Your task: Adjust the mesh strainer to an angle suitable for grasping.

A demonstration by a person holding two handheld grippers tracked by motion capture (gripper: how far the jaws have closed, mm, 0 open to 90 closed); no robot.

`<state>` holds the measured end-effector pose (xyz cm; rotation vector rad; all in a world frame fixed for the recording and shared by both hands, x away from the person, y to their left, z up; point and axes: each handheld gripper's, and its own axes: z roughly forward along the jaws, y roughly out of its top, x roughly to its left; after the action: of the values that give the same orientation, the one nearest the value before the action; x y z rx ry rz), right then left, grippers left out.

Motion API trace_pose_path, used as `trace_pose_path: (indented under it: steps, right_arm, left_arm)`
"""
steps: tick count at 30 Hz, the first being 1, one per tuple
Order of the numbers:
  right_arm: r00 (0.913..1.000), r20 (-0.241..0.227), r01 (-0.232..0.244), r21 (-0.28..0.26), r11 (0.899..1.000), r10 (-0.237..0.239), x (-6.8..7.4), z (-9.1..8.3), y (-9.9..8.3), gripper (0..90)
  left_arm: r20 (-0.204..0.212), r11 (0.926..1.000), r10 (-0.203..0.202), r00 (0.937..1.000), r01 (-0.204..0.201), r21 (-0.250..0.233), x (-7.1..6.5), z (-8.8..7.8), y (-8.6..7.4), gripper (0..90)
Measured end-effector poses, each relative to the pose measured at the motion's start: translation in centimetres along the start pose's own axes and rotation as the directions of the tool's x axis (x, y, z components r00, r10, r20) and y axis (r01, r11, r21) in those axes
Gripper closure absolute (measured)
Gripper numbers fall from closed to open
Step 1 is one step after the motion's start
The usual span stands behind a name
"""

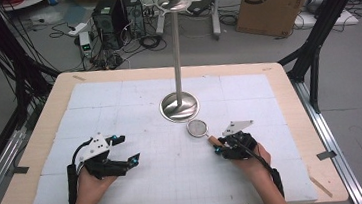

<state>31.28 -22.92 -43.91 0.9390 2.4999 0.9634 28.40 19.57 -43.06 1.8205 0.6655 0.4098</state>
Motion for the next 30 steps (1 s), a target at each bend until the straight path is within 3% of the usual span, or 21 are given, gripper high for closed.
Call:
trace_pose_path:
  steps: [14, 21, 30]
  right_arm:
    - [0.9994, -0.032, 0.013, 0.001, 1.000, -0.013, 0.4, 0.0, 0.1, 67.4]
    - [0.9961, -0.078, 0.040, -0.021, 0.999, -0.041, 1.8, 0.2, 1.0, 69.2]
    - [0.9945, -0.083, 0.063, -0.010, 0.998, -0.064, 2.7, 0.7, 1.4, 69.7]
  left_arm:
    - [0.000, 1.0000, 0.002, 1.0000, -0.002, 0.001, 0.0, 0.0, 0.0, 17.1]
    - [0.001, 1.0000, 0.003, 1.0000, -0.003, -0.001, 0.0, 0.0, 0.0, 17.1]
    - [0.002, 1.0000, 0.002, 1.0000, -0.002, -0.002, 0.0, -0.1, 0.1, 17.1]
